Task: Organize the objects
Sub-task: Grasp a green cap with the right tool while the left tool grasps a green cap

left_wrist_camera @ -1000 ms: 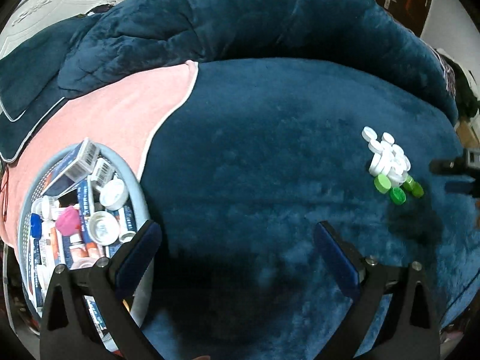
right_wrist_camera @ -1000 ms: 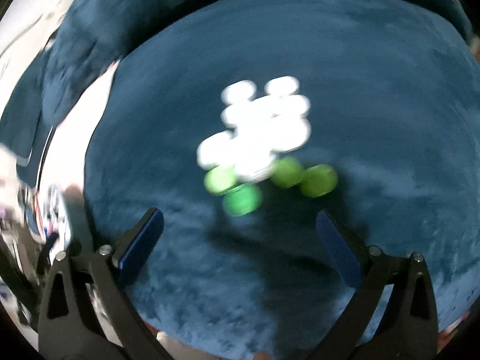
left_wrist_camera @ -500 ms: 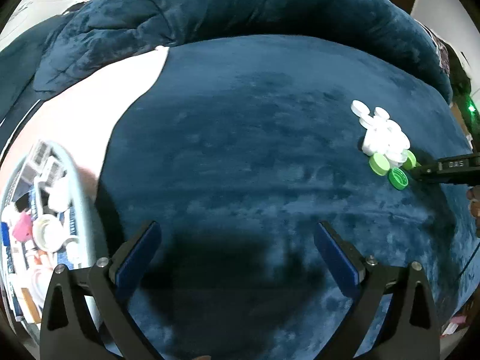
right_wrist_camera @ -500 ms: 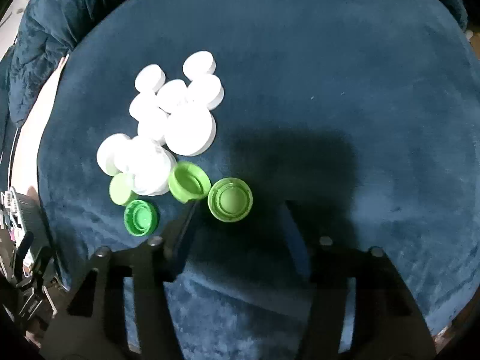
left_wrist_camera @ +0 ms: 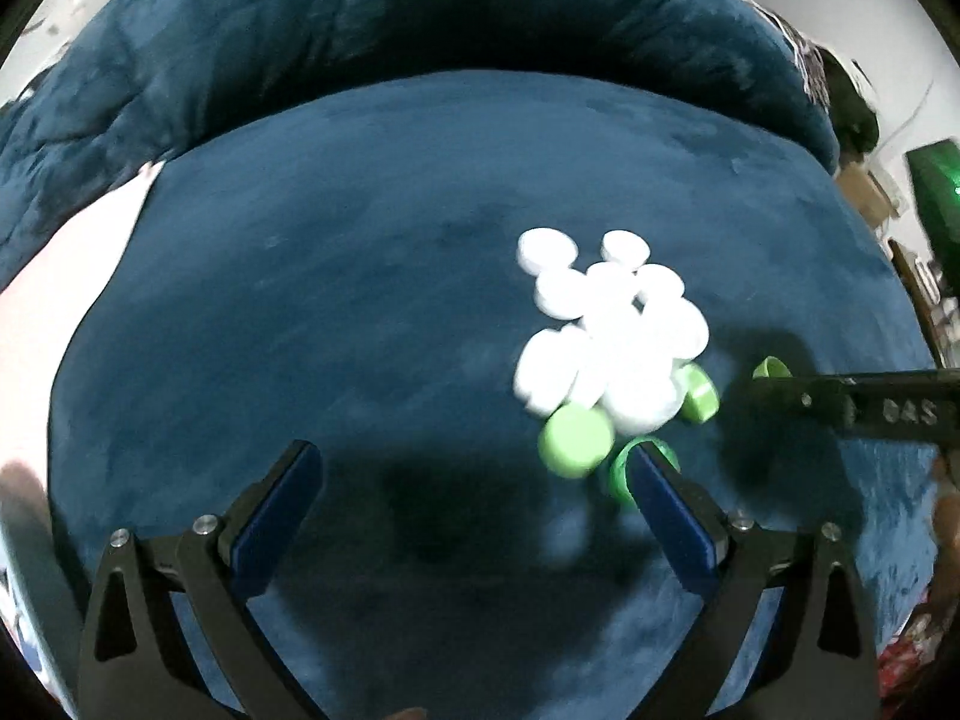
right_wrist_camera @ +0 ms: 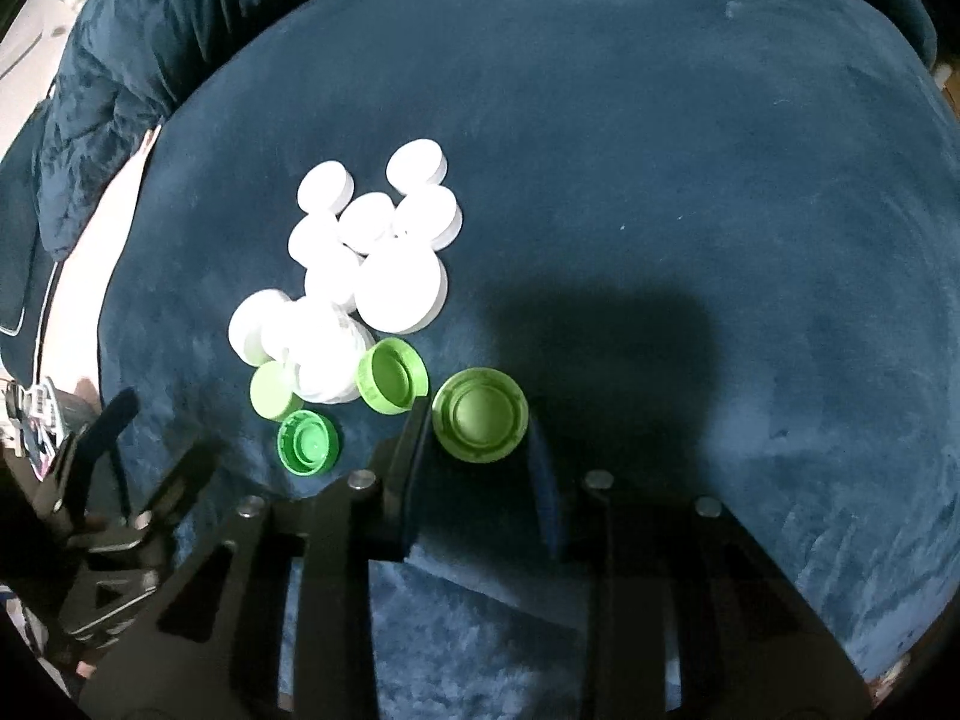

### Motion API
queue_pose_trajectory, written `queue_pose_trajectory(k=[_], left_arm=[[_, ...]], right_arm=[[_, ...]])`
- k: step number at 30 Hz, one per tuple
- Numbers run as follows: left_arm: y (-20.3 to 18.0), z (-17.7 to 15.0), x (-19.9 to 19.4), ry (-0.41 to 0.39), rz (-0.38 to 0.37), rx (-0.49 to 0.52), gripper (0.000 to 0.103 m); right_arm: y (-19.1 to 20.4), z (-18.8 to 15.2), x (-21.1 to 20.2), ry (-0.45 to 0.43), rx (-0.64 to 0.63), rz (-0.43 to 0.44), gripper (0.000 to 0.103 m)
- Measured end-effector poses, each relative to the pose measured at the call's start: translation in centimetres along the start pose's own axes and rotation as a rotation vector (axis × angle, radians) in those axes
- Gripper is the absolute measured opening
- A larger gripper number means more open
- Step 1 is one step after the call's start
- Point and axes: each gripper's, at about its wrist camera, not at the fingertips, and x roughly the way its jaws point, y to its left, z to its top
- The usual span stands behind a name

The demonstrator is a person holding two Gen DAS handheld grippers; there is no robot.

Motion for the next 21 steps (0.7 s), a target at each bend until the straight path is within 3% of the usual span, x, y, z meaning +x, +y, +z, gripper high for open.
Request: queue_pose_trajectory(k=[8,11,13,17,20,21], left_arm=[[-1.8,0.5,3.4,0.041,0.039,0.038,0.095],[-1.6,0.4,3.5,0.028,0.032,0.022,0.082],[-1.1,0.1,3.2,0.026,0.018,0.005,0.063],[-0.5,-0.6,2.6,0.022,-0.011,0.013,0.052],[-0.5,-0.8,2.7,0.021,-0.021,0.041,0.031],[-0.3,-0.8,2.7,0.016,-0.031,0.038,0.031]], right_arm=[[0.4,0.3,0.4,0.001,0.004,0.003,0.031],[0.7,0.6,0.5,0.004,-0.006,0.003,0.031],[0.7,0.5,0.4,0.004,-0.010,0.007,0.031],[0.9,0.4,0.4,0.004,-0.020,0.011,0.031],[1.1,0.4,0.5,0.009,-0.027,0.009,0.031],[1.1,0.3,0.5,0.010,-0.030,0.008,0.031]])
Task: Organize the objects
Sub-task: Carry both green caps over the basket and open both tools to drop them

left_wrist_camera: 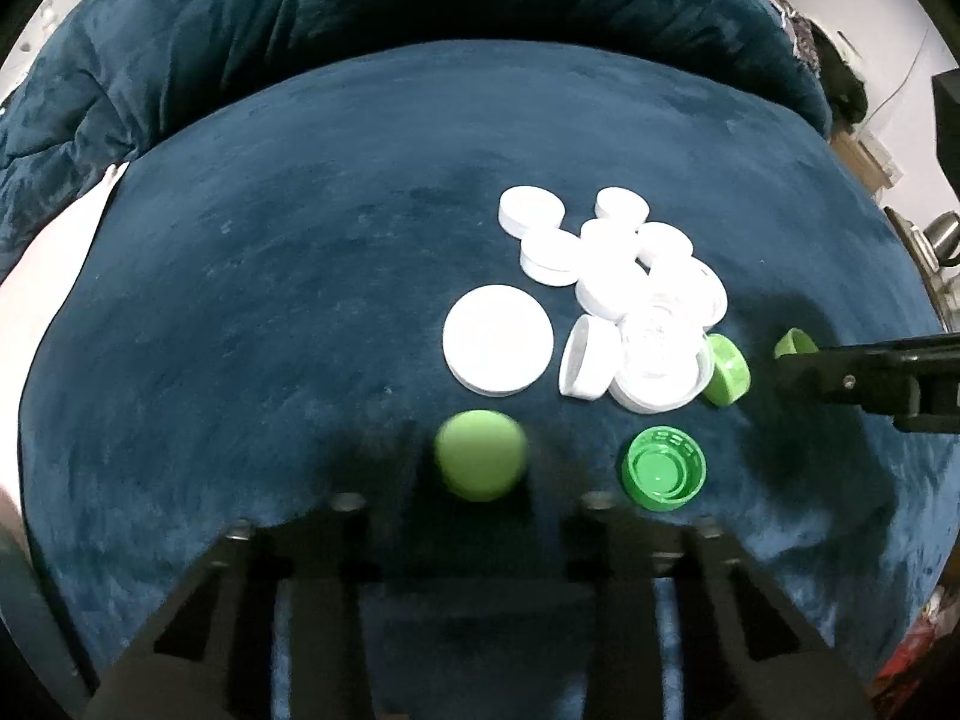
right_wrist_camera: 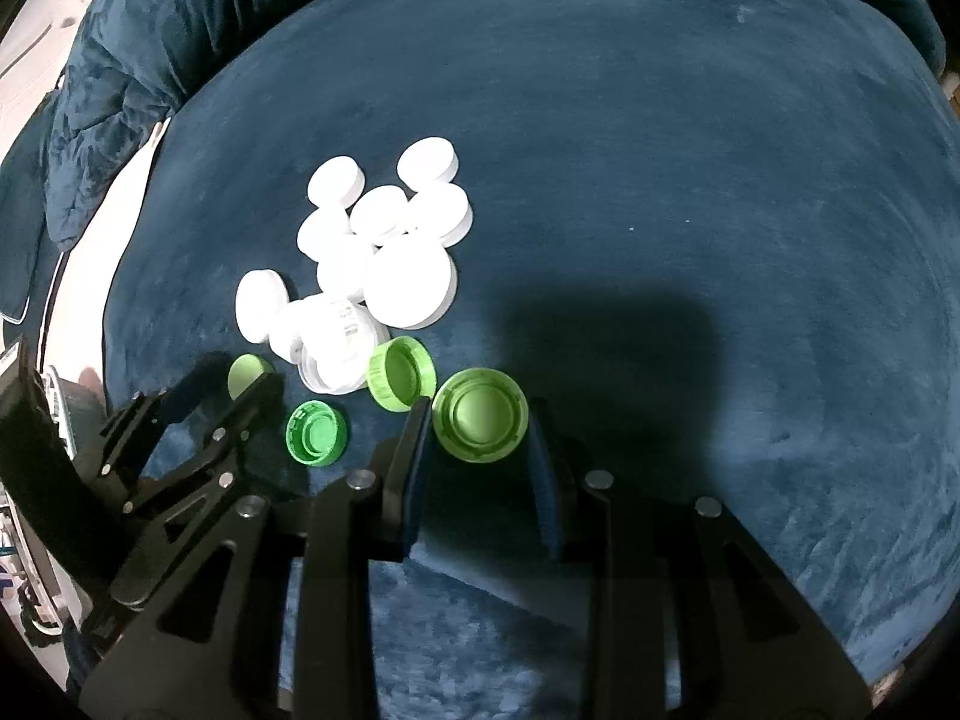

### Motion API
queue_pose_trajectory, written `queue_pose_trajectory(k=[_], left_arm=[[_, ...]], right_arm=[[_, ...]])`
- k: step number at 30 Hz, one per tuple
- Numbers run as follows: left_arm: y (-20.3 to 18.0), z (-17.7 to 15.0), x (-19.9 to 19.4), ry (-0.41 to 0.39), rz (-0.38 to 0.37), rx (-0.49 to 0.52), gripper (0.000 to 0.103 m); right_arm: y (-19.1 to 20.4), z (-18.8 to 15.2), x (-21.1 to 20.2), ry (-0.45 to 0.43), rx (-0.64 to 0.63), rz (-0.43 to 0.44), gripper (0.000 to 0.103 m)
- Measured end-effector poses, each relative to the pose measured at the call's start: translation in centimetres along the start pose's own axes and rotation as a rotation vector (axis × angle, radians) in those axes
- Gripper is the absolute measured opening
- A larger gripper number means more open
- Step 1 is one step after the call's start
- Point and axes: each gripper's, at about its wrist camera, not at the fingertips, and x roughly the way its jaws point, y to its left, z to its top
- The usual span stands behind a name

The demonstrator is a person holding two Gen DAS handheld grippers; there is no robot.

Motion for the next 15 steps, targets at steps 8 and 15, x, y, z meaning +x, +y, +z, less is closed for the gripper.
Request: queue_pose_trajectory(k=[8,15], left_arm=[[2.5,-1.1,-4.2,-0.052,-0.019,-0.051,0.031],[8.5,-2.4,-10.9,-0.137,0.032,-0.149,0.031]], right_arm=[[1.2,0.0,-0.6,-0.009,-0.017,0.011,0.031],[6.8,0.1,-1.9,-0.044,-0.087,0.074,0.031]])
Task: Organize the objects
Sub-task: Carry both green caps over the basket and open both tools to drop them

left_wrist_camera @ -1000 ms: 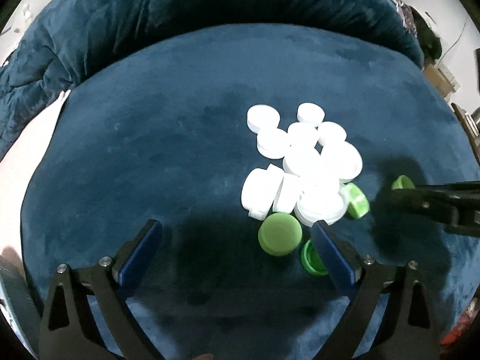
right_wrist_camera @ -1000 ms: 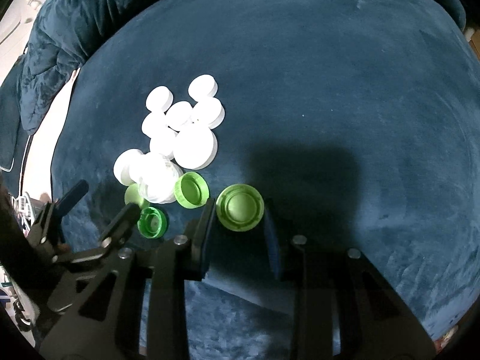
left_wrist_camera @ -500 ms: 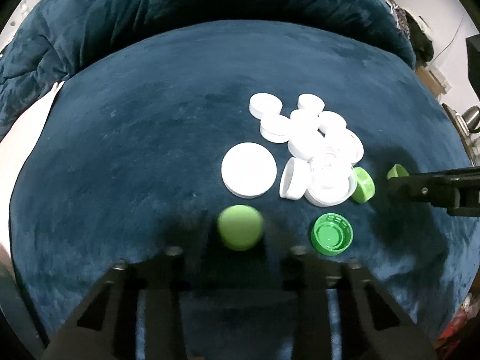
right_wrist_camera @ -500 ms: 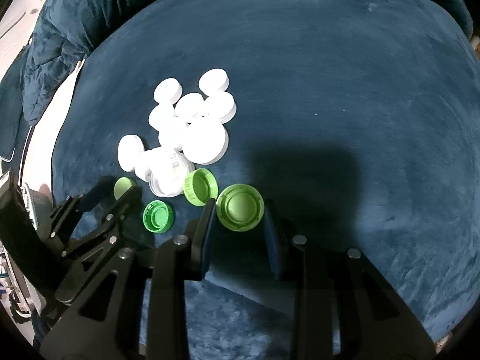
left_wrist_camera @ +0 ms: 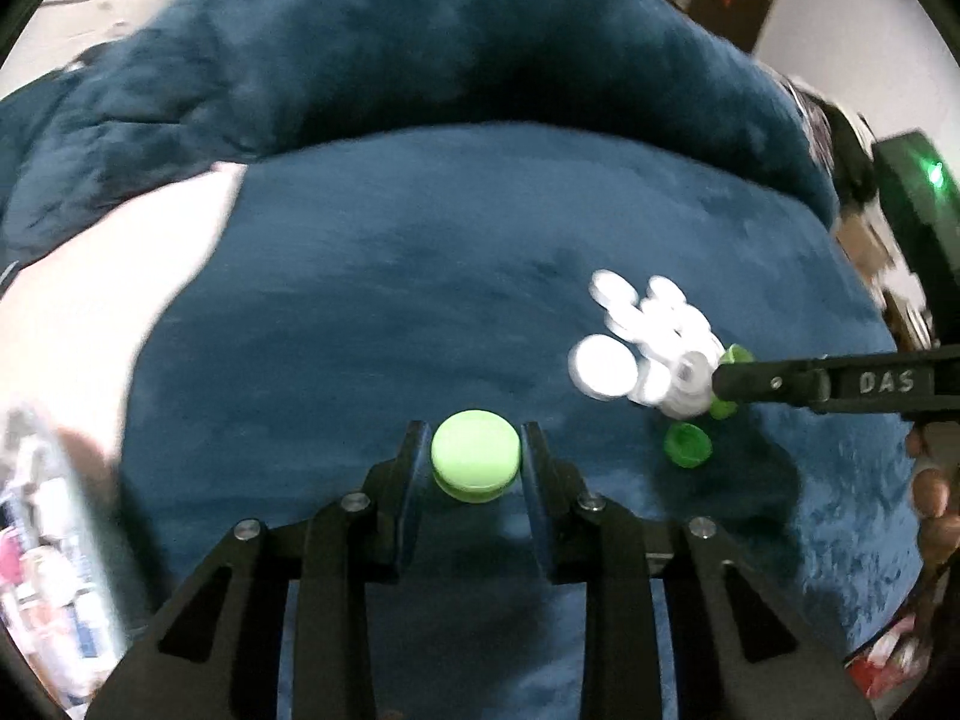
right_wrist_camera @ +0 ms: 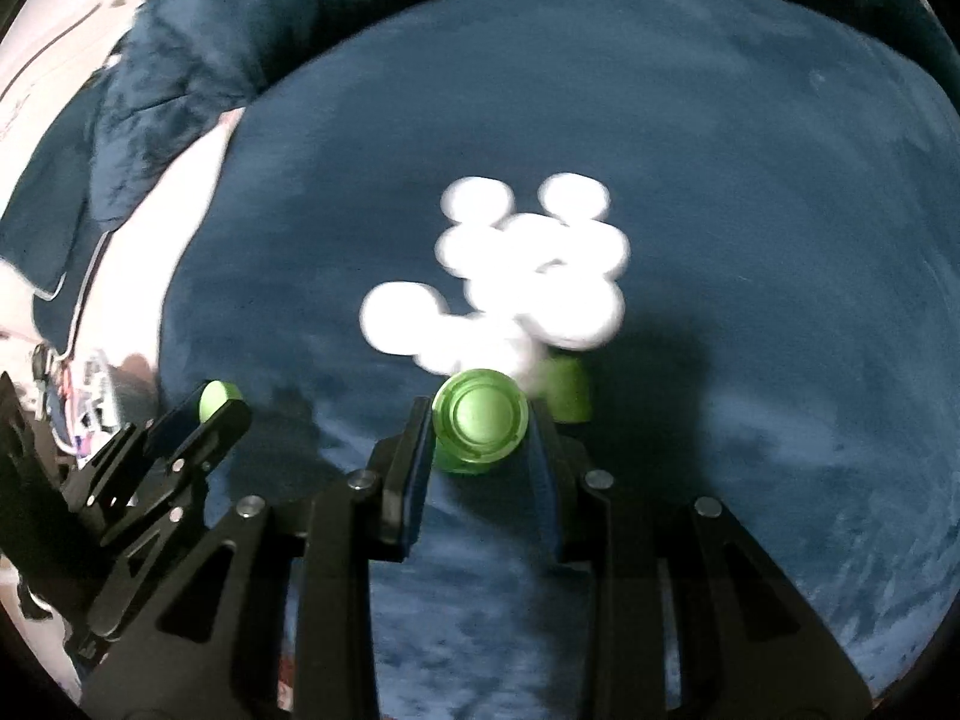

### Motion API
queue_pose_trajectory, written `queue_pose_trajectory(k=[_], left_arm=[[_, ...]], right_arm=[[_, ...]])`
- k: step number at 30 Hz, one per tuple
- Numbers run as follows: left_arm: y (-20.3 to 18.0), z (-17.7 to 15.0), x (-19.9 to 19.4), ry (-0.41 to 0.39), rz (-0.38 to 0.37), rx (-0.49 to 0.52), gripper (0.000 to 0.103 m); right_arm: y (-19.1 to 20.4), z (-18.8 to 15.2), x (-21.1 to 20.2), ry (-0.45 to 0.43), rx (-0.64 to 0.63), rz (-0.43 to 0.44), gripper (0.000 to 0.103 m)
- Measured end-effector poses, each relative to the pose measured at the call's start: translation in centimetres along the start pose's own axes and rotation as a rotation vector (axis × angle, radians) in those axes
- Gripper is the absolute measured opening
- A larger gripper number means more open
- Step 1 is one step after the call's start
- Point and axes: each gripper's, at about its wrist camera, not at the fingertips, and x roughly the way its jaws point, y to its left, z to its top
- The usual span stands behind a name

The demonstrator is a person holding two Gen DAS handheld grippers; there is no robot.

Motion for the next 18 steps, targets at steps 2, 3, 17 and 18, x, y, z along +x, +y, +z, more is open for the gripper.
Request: queue_pose_trajectory(k=[2,3,17,18], left_arm=[[2.8,-0.1,-2.1,-0.030,0.034,-0.047,0.031],[4.8,-0.3,-3.4,-0.048,0.057,-0.080,0.031],[27.6,-6.2,-13.9,-0.137,0.265,-0.498,0.030],[28.5,-6.5,-13.9,-0.137,0.258,-0.519,0.030]], right_arm=[[2.9,0.2,0.0,-0.008,-0.037,0.019,0.031],[4.3,0.3,0.0,-0.011,-0.057,0.029,0.031],[29.2,-2.1,4.0,0.056,-0.429,0.262,0.031],[30.2,-2.4,4.3,0.062,-0.448,0.276,0.031]])
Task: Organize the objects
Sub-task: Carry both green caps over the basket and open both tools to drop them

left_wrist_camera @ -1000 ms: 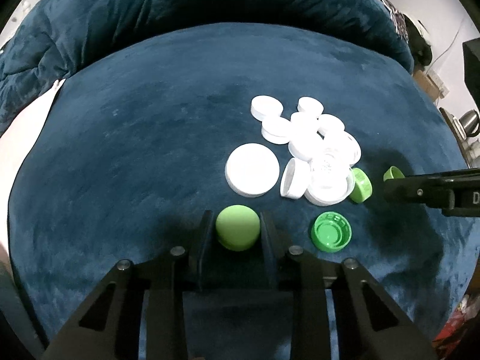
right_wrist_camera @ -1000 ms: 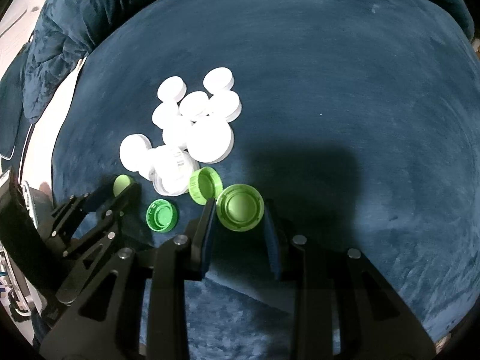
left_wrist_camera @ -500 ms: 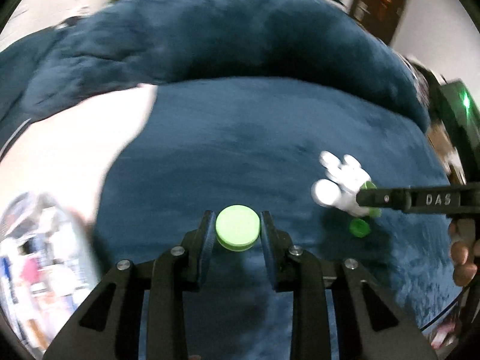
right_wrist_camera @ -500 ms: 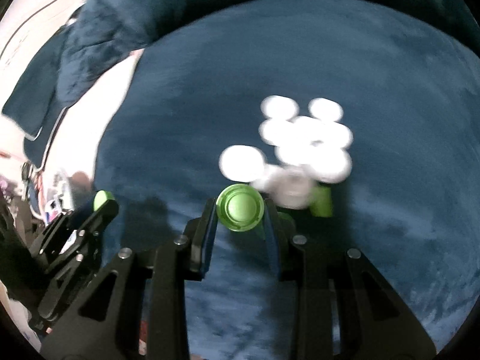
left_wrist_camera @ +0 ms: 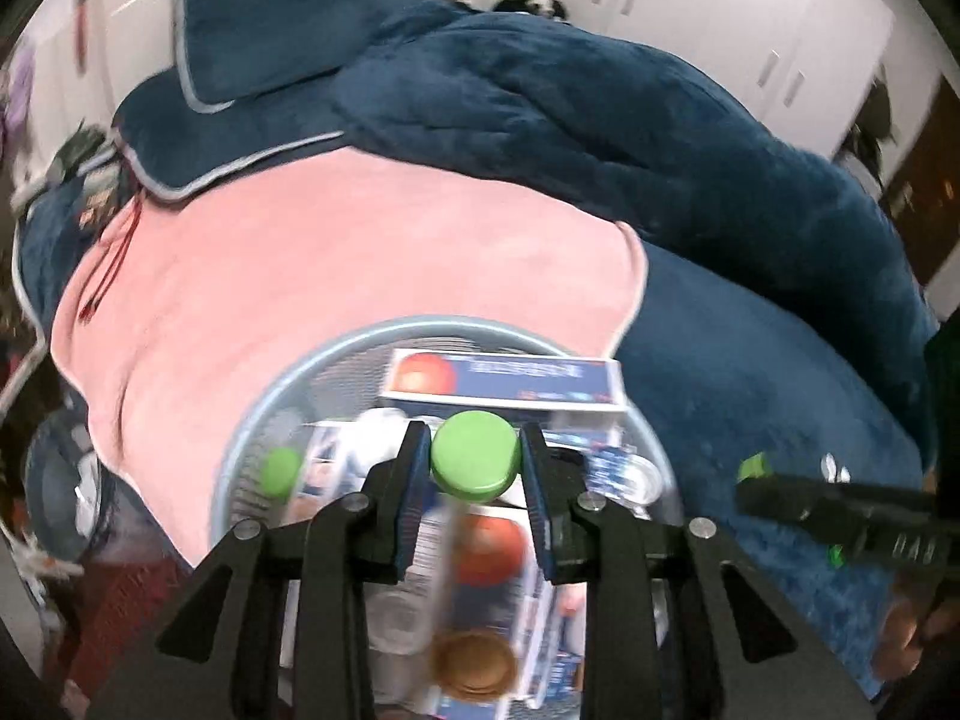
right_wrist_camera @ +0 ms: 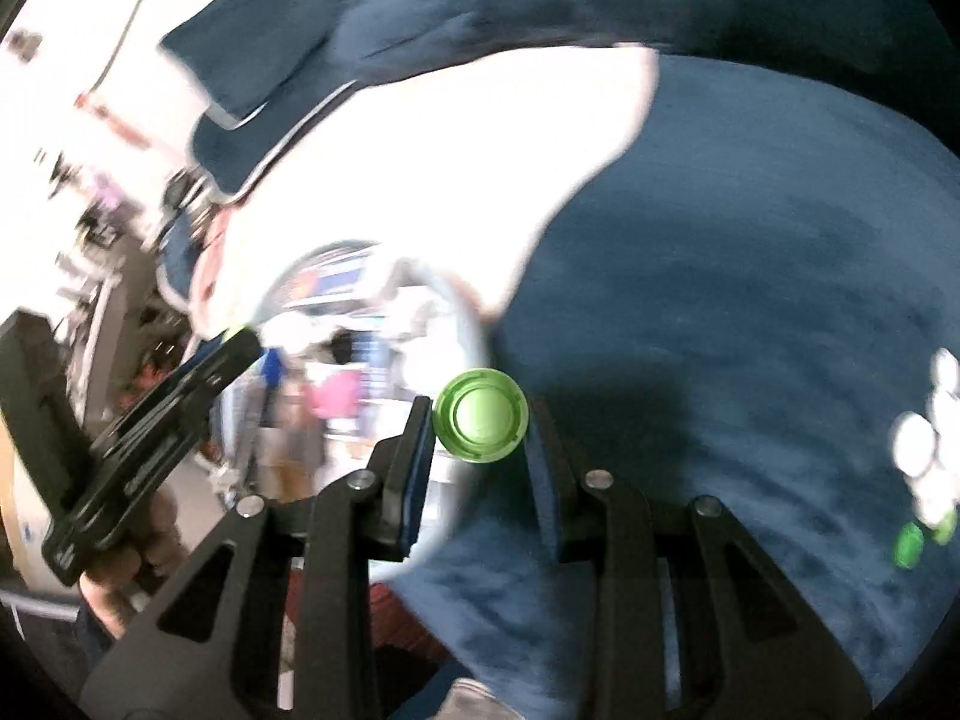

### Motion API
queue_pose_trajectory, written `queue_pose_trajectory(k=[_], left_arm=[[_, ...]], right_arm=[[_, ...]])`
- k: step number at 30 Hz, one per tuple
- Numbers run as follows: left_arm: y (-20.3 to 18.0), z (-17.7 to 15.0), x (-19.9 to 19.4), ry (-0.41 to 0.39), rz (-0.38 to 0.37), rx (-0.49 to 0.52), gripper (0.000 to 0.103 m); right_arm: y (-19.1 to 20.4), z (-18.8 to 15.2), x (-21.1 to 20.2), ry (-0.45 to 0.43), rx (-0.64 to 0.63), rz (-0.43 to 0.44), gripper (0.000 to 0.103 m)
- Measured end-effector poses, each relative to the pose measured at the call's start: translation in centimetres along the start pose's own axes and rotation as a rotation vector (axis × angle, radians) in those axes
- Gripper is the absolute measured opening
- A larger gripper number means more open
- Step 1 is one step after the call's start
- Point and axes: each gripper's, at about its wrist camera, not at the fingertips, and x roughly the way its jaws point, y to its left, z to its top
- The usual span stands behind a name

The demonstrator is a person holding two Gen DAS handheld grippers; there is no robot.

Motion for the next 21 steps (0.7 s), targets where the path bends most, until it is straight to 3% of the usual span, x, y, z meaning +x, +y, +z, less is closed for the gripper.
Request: queue_pose_trajectory(k=[8,9,10,12,18,21], left_arm=[[2.3,0.3,1.6,0.027,-0.015,-0.044,0.032],[2.6,0.3,1.5,0.031,-0.017,-0.050,0.048],[2.9,0.3,1.4,0.030,-0.015,-0.054,0.071],[3.0,0.2,0.8,0.013,0.012,-0.058,0.093],[2.4,0.1,-0.5,-0.014,0.134,-0.015,0.101],[1.0,-0.2,-0.7,-0.020,0.180,0.039,0.102]], right_arm=[[5.9,1.3,4.0,0.019,-0.081,0.131,0.031],[6.2,1.4,4.3,0.025,-0.078,0.154,0.032],[6.4,1.4,4.4,0.032,-0.069,0.169,0.038],[6.6,1.5,4.3,0.025,-0.066,0.167,0.053],[5.2,1.1,2.8,-0.008,-0.051,0.036,0.088],[3.4,0.9,1.5,-0.042,-0.029,-0.047,0.097]])
